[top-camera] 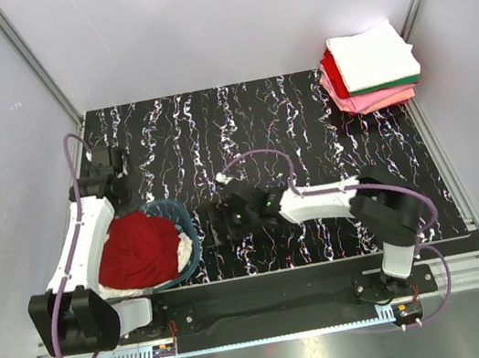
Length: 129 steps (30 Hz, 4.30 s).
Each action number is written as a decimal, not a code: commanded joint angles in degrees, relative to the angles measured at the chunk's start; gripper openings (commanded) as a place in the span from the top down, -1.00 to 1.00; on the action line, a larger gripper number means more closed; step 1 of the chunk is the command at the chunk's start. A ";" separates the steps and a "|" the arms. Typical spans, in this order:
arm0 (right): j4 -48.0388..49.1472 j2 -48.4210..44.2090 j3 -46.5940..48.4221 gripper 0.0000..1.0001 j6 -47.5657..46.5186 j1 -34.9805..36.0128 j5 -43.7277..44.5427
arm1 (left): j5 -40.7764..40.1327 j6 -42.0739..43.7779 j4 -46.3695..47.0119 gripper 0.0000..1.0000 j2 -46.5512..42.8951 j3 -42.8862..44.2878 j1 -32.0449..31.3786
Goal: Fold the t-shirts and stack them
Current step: Grab the tshirt from the pile, then move the tshirt to the center of the board, then flatten the tshirt out
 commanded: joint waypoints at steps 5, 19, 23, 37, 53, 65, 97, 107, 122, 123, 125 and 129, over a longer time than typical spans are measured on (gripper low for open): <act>12.13 7.58 8.19 -0.89 0.99 0.04 -9.91 | 0.15 0.79 -6.39 1.00 -8.28 13.46 0.35; 12.23 20.42 22.61 -0.56 4.07 9.18 -10.10 | 0.60 2.90 -12.73 0.32 -7.67 25.35 0.35; 6.26 15.50 18.85 -0.75 1.96 7.69 -4.47 | -5.55 2.29 -8.61 -0.55 -8.81 12.29 0.35; 6.16 -7.44 -1.72 -0.87 0.38 2.50 3.27 | -3.89 0.97 -0.34 -0.56 6.02 3.81 4.48; 5.46 -16.77 -9.91 -0.90 0.55 0.30 5.38 | -5.57 0.00 2.66 1.00 6.31 -0.51 7.12; -12.80 -28.09 -1.04 -0.94 -6.03 -5.23 12.40 | 16.09 0.18 -11.41 1.00 7.79 58.31 -0.41; -58.78 -68.70 -4.28 -0.99 18.73 -8.22 50.72 | 34.20 2.91 14.26 0.96 3.07 40.31 -41.16; -54.74 -58.53 -5.96 -0.99 17.60 -8.31 44.50 | 6.04 -2.01 -1.30 -0.76 1.29 17.00 -28.03; -69.24 -58.41 5.82 -0.99 20.24 -9.19 55.12 | 0.97 -11.71 19.65 -0.71 14.85 12.12 -75.66; -70.55 -59.30 7.48 -0.99 20.15 -9.19 55.30 | -0.88 -7.68 18.40 -0.71 18.05 17.12 -77.33; -71.35 -62.27 8.89 -0.99 20.33 -9.10 55.48 | -5.63 -4.67 14.89 -0.71 26.20 21.72 -79.98; -72.49 -66.42 9.60 -0.99 19.80 -9.19 54.34 | -7.05 -1.58 14.96 -0.70 33.54 26.21 -80.42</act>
